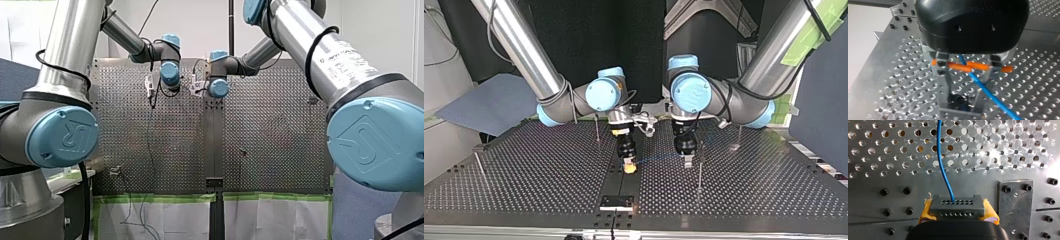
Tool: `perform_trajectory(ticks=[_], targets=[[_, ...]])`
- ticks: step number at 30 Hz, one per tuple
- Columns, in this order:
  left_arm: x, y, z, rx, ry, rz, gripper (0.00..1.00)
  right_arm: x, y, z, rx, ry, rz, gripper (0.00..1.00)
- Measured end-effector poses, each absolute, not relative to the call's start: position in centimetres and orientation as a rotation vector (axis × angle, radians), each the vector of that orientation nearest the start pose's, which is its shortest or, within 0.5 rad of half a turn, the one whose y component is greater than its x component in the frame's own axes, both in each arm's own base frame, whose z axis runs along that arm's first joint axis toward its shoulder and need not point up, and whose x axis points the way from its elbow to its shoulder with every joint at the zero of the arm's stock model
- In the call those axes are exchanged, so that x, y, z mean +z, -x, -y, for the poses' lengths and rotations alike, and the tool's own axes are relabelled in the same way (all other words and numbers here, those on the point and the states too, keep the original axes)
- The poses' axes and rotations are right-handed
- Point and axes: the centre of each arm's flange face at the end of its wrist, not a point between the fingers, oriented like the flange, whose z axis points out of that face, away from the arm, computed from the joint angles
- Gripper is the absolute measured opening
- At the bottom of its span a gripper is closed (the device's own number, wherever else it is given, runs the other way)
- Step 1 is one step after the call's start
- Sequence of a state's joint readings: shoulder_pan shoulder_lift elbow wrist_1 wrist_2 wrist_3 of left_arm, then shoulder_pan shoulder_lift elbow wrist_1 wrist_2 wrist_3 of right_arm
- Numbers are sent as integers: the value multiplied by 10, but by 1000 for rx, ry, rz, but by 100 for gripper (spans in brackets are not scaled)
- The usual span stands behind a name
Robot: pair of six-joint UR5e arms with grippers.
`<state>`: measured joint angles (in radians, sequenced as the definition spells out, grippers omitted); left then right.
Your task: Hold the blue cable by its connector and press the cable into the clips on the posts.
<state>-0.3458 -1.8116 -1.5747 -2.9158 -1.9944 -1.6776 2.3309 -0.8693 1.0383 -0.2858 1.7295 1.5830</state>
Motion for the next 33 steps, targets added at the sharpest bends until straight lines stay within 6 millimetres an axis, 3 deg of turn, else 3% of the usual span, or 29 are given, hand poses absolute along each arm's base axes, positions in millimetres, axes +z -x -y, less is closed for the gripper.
perform_trajectory(ticks=[10,12,14,15,17,18,19,20,33], targets=[[382,-509,279,-13,148,-1562,98,333,-616,478,1745,-1525,830,0],[382,-509,280,-9,144,-1561,94,333,-616,478,1744,-1525,831,0],[383,-509,282,-4,136,-1553,69,333,-616,478,1745,-1526,831,0],[384,-509,283,0,134,-1548,69,333,-616,478,1745,-1527,832,0],[385,-508,284,15,133,-1536,39,333,-615,479,1746,-1526,834,0],[385,-508,285,22,134,-1533,39,333,-615,479,1746,-1526,834,0],[386,-508,285,28,135,-1530,26,333,-615,479,1746,-1526,835,0],[386,-507,286,33,136,-1527,2,333,-615,480,1745,-1526,836,0],[386,-505,287,56,142,-1523,2,332,-612,482,1739,-1529,841,0]])
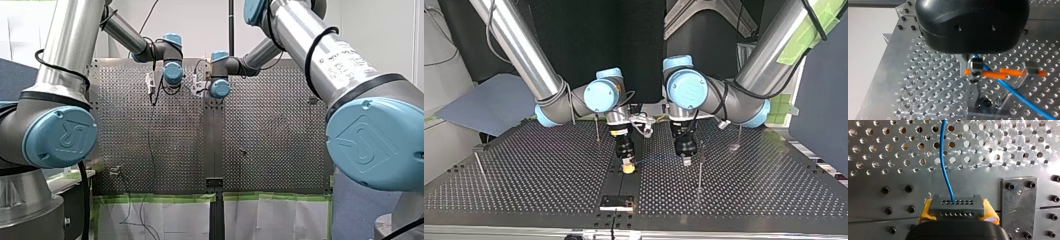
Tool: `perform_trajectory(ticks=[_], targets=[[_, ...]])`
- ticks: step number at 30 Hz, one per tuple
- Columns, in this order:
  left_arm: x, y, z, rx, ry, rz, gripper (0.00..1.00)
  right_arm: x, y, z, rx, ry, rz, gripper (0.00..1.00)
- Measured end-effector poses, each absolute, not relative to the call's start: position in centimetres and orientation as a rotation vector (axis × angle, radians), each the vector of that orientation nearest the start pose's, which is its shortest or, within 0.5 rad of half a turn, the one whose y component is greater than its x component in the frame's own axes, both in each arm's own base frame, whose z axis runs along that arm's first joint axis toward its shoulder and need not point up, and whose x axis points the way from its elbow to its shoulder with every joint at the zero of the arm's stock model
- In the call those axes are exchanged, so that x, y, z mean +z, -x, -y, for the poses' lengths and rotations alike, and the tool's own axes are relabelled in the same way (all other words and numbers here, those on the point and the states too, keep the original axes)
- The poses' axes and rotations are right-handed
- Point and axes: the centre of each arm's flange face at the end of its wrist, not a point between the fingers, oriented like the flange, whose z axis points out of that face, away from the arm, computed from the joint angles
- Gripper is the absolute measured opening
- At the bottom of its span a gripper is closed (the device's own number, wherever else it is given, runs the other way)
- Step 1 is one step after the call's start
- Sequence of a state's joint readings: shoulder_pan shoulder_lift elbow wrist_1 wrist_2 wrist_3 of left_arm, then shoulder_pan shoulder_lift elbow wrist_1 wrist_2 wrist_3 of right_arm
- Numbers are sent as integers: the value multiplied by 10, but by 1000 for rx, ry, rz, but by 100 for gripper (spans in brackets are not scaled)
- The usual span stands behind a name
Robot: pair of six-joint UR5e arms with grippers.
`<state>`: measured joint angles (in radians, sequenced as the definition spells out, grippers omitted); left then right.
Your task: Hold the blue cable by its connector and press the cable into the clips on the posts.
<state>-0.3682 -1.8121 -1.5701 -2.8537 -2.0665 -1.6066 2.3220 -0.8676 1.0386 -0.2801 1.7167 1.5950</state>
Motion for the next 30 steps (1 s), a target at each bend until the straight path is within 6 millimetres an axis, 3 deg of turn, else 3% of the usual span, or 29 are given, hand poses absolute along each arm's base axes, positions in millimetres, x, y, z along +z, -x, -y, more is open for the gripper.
perform_trajectory(ticks=[10,19,25,30], targets=[[381,-502,300,27,128,-1523,2,318,-600,485,1683,-1589,894,0],[344,-502,323,5,95,-1584,2,285,-576,484,1595,-1648,958,0],[333,-499,335,-21,88,-1600,2,288,-559,481,1595,-1619,978,0],[308,-496,348,-20,59,-1643,2,287,-548,479,1586,-1605,974,0]])
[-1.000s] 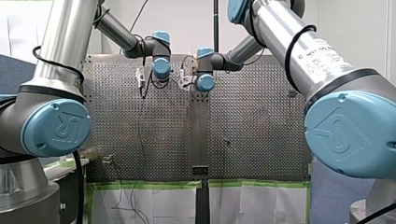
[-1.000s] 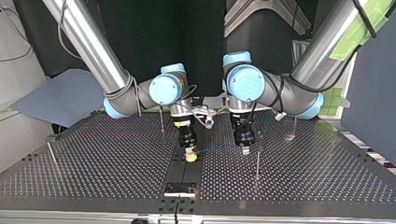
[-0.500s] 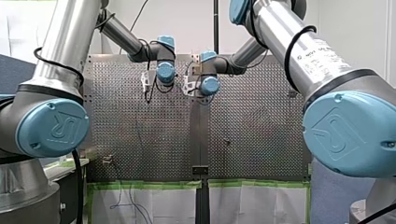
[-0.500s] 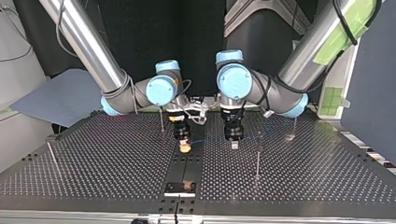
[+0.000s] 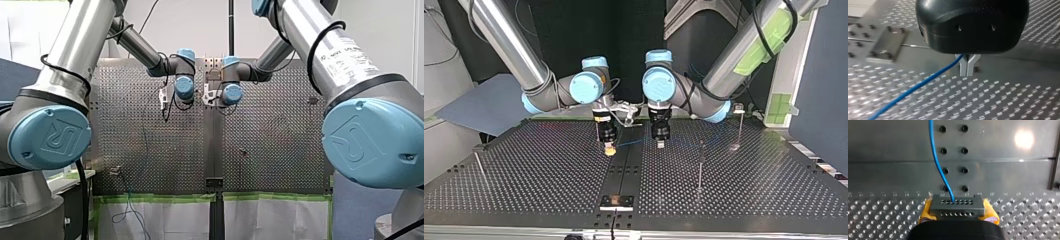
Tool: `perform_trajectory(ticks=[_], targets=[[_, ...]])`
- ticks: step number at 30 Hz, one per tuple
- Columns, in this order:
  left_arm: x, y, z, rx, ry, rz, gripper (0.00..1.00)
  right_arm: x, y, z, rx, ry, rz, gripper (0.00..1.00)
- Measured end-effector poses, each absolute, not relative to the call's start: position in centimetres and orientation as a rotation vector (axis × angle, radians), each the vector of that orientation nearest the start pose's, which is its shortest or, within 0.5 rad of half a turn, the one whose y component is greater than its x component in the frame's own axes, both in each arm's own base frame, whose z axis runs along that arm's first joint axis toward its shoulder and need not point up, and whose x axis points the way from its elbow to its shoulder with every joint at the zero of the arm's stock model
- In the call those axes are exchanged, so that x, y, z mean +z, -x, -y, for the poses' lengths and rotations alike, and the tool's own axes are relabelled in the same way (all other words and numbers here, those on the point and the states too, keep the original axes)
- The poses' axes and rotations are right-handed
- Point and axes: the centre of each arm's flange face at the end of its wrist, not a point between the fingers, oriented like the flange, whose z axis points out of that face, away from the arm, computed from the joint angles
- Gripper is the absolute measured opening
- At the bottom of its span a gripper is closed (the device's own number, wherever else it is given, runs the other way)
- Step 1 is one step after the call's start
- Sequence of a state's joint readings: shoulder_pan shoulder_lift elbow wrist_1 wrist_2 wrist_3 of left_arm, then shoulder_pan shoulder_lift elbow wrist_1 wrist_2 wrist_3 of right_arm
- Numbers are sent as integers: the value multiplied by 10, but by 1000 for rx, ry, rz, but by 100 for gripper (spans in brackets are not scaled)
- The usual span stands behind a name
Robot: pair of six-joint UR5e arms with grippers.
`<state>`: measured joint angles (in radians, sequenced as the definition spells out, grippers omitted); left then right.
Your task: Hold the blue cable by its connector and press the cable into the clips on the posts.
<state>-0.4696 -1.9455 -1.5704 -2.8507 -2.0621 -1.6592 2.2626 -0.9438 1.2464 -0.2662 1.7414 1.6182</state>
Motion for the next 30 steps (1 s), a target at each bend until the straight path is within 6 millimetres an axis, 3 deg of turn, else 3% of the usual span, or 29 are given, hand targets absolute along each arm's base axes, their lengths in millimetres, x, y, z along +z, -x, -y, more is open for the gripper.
perform_trajectory(ticks=[6,14,19,30], targets=[[277,-488,368,-25,25,-1696,2,271,-537,476,1579,-1593,974,0],[275,-468,395,-71,60,-1665,2,235,-519,464,1477,-1635,990,0],[267,-463,402,-57,57,-1669,2,215,-505,460,1421,-1644,1011,0],[212,-466,414,-24,22,-1713,2,172,-479,441,1336,-1700,1050,0]])
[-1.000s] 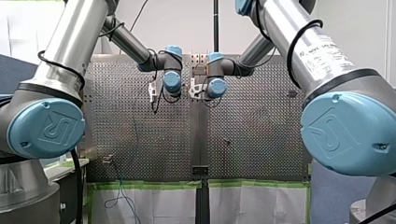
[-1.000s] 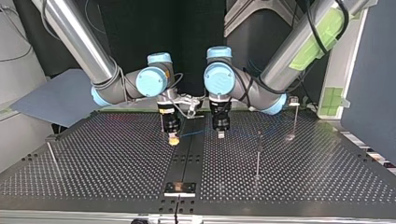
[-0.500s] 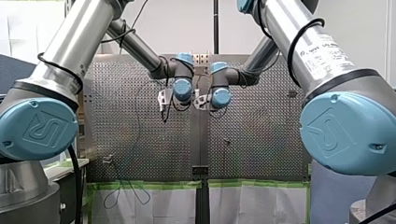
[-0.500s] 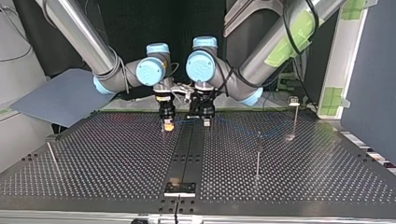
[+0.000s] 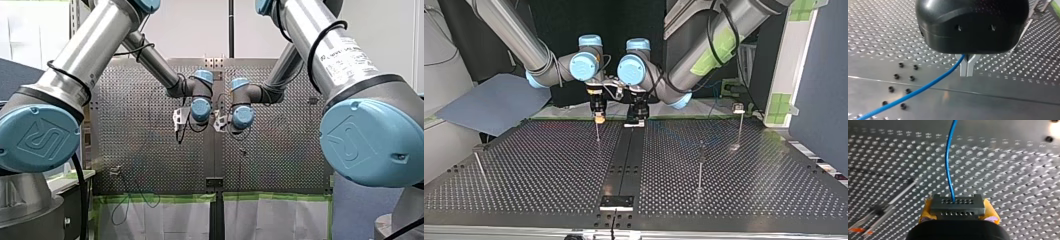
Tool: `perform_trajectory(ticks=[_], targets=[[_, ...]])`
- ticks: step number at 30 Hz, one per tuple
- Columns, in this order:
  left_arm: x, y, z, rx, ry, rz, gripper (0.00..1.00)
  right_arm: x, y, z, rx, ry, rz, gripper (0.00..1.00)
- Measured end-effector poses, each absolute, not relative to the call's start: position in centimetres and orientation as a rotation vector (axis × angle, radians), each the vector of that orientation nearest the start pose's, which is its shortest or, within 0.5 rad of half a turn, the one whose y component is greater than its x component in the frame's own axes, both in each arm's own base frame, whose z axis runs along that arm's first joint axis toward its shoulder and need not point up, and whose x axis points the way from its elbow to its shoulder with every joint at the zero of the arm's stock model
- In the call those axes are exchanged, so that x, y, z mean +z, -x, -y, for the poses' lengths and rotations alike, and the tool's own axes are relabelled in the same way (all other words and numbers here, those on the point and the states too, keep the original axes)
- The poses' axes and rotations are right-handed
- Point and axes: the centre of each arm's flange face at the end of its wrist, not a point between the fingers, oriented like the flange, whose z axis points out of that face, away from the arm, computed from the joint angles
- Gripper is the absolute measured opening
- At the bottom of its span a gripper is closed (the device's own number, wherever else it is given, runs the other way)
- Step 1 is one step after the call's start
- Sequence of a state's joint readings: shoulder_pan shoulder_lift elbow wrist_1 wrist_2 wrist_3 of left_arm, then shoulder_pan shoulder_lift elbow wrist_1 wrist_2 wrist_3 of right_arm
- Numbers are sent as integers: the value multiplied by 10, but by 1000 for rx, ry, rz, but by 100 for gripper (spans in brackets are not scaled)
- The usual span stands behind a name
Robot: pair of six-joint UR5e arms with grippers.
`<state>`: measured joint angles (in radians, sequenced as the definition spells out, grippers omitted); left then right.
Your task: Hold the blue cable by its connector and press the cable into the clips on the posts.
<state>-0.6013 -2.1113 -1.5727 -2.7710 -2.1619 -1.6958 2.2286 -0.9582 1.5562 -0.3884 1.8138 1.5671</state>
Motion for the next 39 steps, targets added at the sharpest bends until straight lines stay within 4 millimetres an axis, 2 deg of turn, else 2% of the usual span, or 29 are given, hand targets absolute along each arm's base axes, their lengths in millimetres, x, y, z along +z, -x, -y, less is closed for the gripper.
perform_trajectory(ticks=[6,14,22,28,32,39], targets=[[199,-467,420,-27,11,-1708,2,148,-467,427,1314,-1722,1064,0],[168,-466,427,-9,-28,-1732,2,118,-442,412,1265,-1751,1107,0],[159,-466,432,-13,-53,-1728,2,92,-409,404,1206,-1762,1177,0],[129,-462,441,13,-137,-1746,2,79,-379,413,1165,-1736,1240,0],[107,-456,453,-5,-193,-1741,2,79,-369,423,1165,-1714,1251,0],[94,-450,470,-52,-217,-1705,2,81,-361,438,1203,-1674,1241,0]])
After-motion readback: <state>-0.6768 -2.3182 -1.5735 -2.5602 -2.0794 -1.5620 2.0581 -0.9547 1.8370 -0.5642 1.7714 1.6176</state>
